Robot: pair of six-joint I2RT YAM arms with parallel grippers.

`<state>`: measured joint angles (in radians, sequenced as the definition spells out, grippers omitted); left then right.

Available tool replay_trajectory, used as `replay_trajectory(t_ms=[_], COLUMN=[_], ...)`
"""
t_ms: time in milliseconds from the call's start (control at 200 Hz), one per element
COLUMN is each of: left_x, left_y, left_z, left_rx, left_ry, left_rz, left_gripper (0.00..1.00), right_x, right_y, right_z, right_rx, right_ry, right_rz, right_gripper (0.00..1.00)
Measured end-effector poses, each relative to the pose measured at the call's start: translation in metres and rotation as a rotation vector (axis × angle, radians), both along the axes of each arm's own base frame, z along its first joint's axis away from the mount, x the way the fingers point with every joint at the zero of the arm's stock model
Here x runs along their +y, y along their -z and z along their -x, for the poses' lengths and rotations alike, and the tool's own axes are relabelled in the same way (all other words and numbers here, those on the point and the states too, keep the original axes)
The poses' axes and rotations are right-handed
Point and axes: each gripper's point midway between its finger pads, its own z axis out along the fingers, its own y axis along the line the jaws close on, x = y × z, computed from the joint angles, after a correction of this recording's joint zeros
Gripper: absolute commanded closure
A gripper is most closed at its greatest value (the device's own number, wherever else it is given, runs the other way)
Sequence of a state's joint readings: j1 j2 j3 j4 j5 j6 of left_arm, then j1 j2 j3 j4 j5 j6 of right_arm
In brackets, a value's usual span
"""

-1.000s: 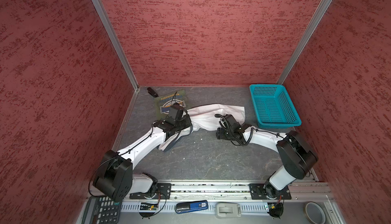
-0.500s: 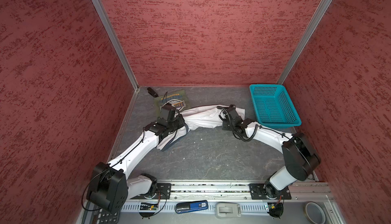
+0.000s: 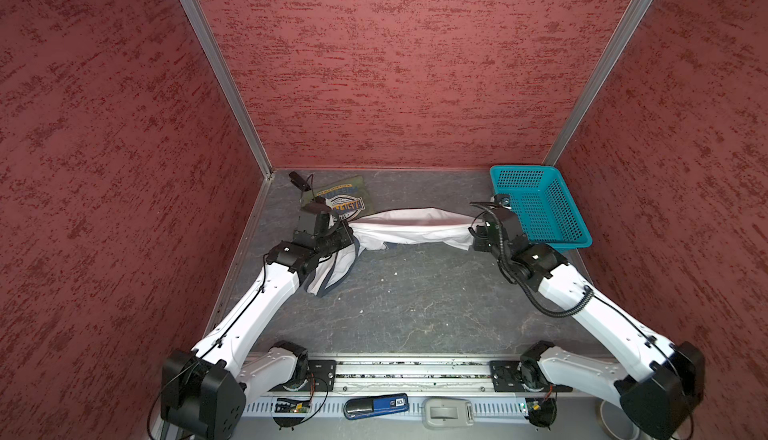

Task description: Fold and stack the tank tops

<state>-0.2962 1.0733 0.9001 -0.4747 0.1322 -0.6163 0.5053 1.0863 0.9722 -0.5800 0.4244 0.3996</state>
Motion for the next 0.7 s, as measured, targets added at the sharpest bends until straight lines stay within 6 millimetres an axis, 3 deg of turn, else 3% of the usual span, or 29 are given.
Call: replay_trajectory(t_ms=[180,306,411,561,701], left_x=[0.006,0.002,-0.004,0.000,0.008], left_y=[-0.034,-0.028,0.001,0.062,0.088], left_z=[0.017,0.005,-0.031,-0.073,-0.094], left_rx=[-0.097,-0.053,0.065,0.263,0.342], left_ry=[0.023,0.048,0.058,0.034,0.004], left_rz=[0.030,0.018,-0.022,-0.089,-0.115], left_gripper=[0.92,0.94,0.94,0.95,0.95], right_x=[-0.004,0.006,0.023,0.036,0.043], right_y=[-0.027,-0.022,0.010,0.083,0.129], right_z=[0.016,0.012,-0.018,-0.074,-0.110], right_rx=[-0.054,-0.031,0.076,0.278,0.384], right_ry=[-0.052,-0.119,-0.167,-0.201,-0.232], right_rz=[-0.012,-0.034,-0.048,-0.097,-0.156], right_gripper=[1.00,1.00,1.00,0.82,0.67])
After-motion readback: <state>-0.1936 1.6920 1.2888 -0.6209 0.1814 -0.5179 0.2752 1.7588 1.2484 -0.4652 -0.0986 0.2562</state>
